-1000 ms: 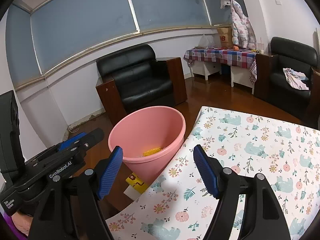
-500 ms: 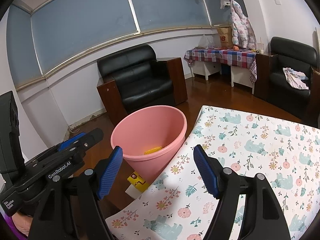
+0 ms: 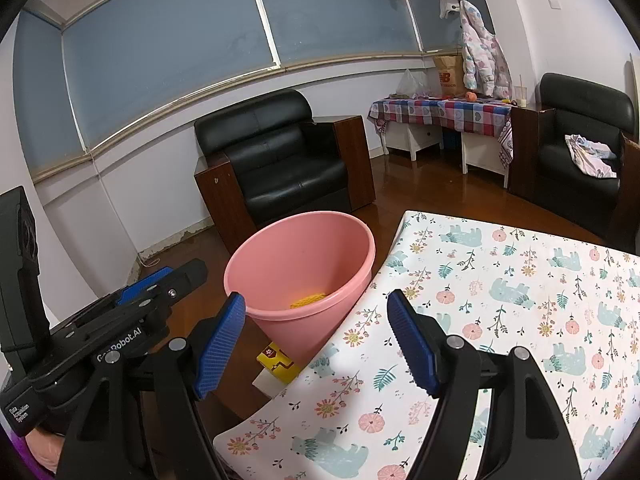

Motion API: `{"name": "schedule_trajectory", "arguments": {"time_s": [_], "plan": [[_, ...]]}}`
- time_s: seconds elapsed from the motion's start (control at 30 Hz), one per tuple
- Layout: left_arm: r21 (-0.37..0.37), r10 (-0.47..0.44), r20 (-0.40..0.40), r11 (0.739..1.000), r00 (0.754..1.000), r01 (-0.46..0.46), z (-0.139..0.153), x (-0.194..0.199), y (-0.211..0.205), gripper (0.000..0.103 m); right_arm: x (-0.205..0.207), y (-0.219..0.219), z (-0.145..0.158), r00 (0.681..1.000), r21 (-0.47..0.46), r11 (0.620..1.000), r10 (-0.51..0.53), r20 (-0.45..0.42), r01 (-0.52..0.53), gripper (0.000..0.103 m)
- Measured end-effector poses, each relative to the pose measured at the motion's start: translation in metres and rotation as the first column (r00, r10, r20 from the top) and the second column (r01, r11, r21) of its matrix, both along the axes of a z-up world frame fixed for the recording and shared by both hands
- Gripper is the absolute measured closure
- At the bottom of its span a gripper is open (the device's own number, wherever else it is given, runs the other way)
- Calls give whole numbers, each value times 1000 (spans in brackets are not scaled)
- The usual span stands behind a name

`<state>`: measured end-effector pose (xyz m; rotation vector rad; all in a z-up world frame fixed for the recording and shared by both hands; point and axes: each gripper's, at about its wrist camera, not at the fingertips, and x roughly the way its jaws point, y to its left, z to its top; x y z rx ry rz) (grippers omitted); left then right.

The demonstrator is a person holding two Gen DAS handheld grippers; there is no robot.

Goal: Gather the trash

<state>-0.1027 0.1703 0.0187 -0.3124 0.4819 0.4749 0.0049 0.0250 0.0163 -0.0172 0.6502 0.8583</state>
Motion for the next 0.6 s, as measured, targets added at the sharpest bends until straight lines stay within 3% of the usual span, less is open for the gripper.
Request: {"name": "schedule_trajectory", "arguments": {"time_s": [0.6], "plan": [[2, 0, -1, 1000, 1000, 0, 1, -1, -5, 56, -2, 0, 1, 1000, 5, 1000, -4, 3, 4, 31]]}}
